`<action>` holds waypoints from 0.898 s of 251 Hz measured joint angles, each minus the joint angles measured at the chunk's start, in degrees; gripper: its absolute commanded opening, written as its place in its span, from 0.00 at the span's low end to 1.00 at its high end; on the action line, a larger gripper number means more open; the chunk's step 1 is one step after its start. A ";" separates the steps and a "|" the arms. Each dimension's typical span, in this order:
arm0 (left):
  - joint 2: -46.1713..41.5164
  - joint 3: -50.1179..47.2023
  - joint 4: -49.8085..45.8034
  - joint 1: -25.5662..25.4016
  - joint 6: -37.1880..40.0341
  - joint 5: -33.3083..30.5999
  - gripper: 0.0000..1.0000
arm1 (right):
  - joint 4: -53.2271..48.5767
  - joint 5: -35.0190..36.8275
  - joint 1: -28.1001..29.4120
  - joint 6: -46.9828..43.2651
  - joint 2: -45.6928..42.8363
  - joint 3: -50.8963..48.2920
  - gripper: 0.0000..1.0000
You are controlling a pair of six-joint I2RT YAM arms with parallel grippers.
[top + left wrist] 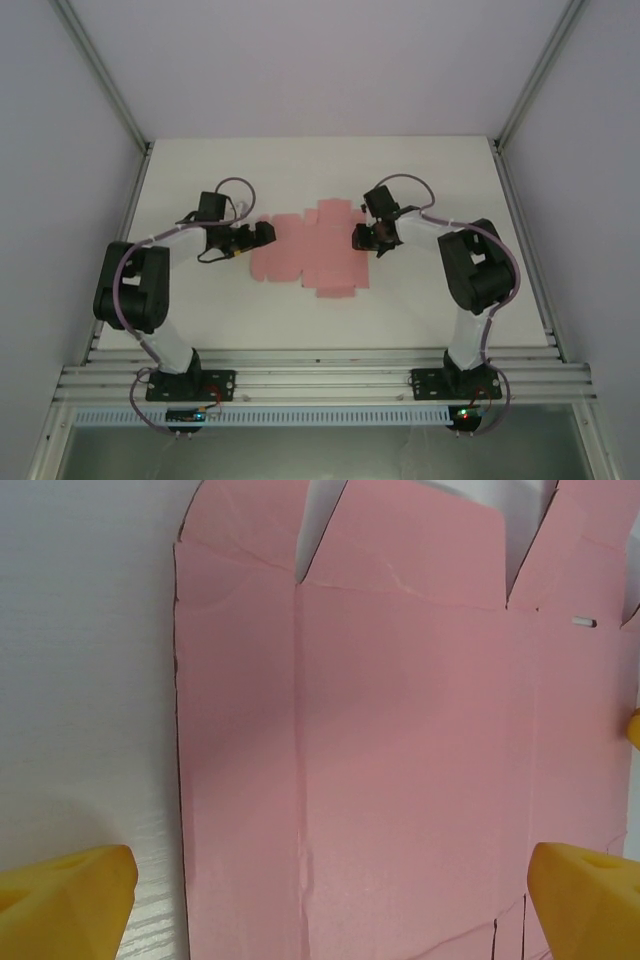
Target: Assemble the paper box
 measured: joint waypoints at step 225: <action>3.15 -0.07 5.51 0.07 2.47 10.32 0.40 | 10.71 -9.16 -3.65 0.22 -3.02 -7.63 0.34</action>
